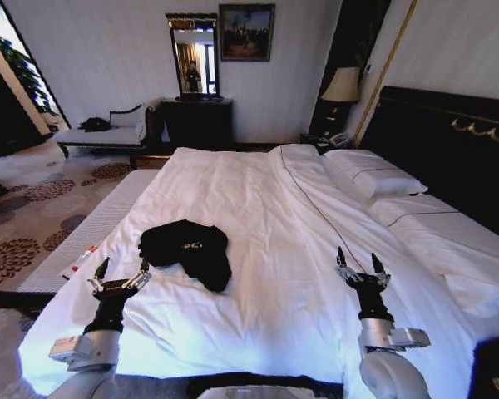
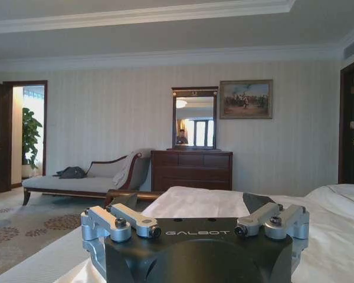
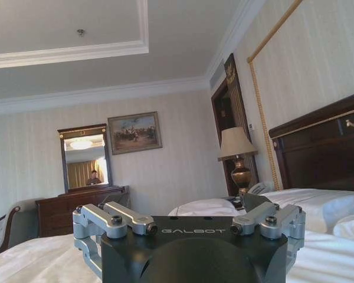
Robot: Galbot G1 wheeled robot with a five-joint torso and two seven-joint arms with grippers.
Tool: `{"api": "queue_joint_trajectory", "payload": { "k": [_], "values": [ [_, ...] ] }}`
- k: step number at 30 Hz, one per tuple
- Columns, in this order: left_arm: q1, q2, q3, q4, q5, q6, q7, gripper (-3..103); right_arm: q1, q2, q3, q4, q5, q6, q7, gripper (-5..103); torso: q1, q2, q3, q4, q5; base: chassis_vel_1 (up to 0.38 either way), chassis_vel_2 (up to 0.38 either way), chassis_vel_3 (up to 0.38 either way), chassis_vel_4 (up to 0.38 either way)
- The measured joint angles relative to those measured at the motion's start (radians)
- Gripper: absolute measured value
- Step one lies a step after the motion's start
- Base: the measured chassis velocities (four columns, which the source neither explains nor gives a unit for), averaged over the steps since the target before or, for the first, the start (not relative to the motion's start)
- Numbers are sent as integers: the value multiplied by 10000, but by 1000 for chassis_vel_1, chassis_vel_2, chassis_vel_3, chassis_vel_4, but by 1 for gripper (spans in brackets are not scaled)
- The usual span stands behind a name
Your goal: Fold the clothes on the bed.
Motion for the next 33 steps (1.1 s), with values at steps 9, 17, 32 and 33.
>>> {"api": "queue_joint_trajectory", "payload": {
  "k": [9, 17, 32, 33],
  "values": [
    [-6, 6, -6, 10, -25, -1, 0, 100, 8, 22, -80, -14, -41, 22, -14, 100, 0, 0, 0, 0, 0, -28, 166, 30, -170],
    [-45, -20, 26, 81, 0, -2, 0, 100, 28, 13, -86, -62, -82, 38, -153, 100, 4, -1, 1, 1, -2, 6, 69, 1, -72],
    [-139, -22, 31, 261, 31, 19, 1, 100, 160, 45, -231, -291, -255, 109, -246, 100, 0, 0, -1, 0, -1, 0, 0, 0, 0],
    [-139, -22, 31, 261, 31, 19, 1, 100, 160, 45, -231, -291, -255, 109, -246, 100, 0, 0, -1, 0, -1, 0, 0, 0, 0]
  ]
}}
